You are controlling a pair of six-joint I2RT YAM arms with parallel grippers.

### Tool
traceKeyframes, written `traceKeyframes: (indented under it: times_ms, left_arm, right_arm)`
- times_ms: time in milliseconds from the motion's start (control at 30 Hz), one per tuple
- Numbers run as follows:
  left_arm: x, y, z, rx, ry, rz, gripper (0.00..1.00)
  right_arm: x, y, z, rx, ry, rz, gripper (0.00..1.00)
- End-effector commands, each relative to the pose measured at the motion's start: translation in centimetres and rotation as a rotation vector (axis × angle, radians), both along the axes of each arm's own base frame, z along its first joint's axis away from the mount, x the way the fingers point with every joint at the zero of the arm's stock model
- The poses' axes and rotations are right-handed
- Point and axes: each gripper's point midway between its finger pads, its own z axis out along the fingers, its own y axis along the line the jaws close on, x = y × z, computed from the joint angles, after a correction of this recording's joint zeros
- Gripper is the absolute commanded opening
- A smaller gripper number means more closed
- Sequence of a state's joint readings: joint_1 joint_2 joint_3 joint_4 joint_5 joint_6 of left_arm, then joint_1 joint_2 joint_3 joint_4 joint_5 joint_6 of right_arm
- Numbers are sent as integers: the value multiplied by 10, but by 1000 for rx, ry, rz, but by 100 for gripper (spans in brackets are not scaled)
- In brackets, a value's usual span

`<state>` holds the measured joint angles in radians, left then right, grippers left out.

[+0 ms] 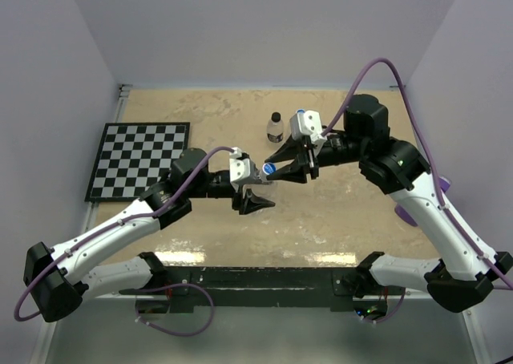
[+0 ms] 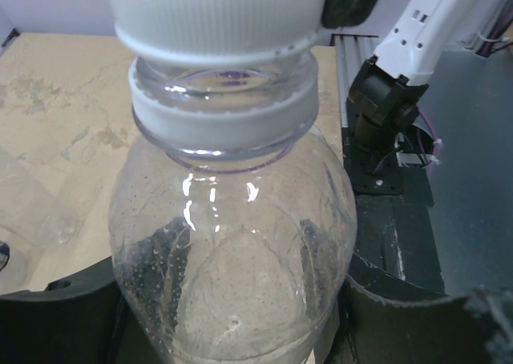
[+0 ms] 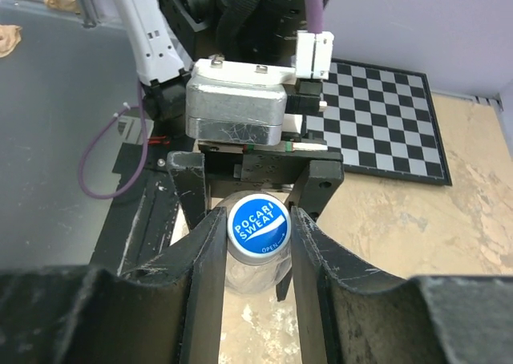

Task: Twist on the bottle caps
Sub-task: Screw the bottle cap onto the plastic bottle.

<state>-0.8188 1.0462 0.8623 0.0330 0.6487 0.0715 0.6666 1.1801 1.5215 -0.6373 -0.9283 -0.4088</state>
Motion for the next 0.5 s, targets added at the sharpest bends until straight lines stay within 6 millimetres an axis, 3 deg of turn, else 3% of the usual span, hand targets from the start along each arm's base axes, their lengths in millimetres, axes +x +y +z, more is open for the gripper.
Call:
traceKeyframes:
  times_ms: [0,233,467]
  left_arm:
    - [21,4,43,-78,-79,137,0]
    - [39,4,53,-52,-137,394,0]
    - [61,9,72,-224,-59,612,0]
  right_arm:
    - [9,0,-4,-18,47,-66,6]
    - [25,0,-16,-27,212,-224,0]
    - [43,-3,-28,19,340,-414,0]
